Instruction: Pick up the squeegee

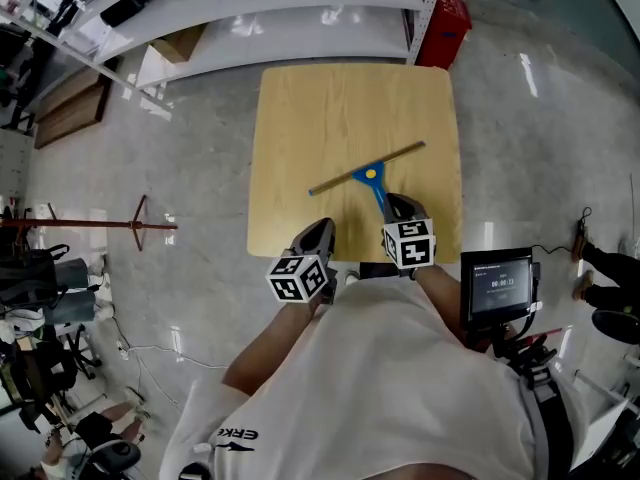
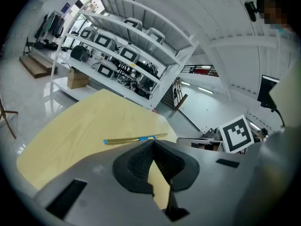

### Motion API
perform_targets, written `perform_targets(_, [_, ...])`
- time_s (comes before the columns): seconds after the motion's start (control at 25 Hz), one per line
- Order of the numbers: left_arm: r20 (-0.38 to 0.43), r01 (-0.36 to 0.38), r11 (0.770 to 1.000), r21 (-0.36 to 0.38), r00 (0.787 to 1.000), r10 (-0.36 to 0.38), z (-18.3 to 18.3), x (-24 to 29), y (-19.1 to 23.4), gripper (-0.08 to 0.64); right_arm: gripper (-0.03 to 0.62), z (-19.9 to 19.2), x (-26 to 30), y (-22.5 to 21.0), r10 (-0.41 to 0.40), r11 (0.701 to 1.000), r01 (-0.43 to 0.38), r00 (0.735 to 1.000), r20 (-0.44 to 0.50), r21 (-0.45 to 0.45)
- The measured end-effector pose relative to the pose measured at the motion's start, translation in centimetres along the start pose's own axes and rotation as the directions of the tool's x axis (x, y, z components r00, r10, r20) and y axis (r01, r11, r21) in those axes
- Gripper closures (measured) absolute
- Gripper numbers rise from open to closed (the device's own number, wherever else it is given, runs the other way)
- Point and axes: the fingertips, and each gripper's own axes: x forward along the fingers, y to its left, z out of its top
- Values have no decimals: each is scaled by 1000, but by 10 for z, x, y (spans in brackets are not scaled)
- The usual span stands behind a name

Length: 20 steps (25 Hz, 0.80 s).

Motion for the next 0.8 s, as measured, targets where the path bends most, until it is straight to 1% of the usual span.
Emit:
perform_targets(0.12, [-15, -5, 1000, -7, 1000, 5, 1, 12, 6, 555, 586, -3, 17, -2, 9, 1000, -10, 999, -36, -18])
perform_targets(0.32, [-26, -34, 999, -30, 999, 33, 8, 36, 35, 555, 581, -6, 64, -4, 28, 998, -33, 995, -93, -57])
perform_targets(0.36, [-27, -41, 998, -37, 999, 40, 7, 40, 40, 555, 567, -9, 72, -6, 32, 997, -38, 994, -104, -62])
perform_targets(0.44, [-28, -54, 997, -48, 998, 52, 7, 45, 50, 555, 507, -14, 86, -5, 44, 996, -53, 990, -131, -69])
perform_targets(0.56, [-27, -70, 996, -64, 997, 68, 11, 38, 59, 555, 462, -17, 96, 3, 54, 994, -69, 984, -170, -82])
perform_targets(0.64, [-26, -78, 994, -73, 997, 77, 10, 34, 56, 555, 446, -20, 95, 2, 54, 993, -72, 980, -191, -89])
perform_targets(0.8, [-22, -95, 992, -87, 995, 94, 8, 27, 54, 555, 440, -27, 97, -1, 49, 992, -74, 973, -225, -100])
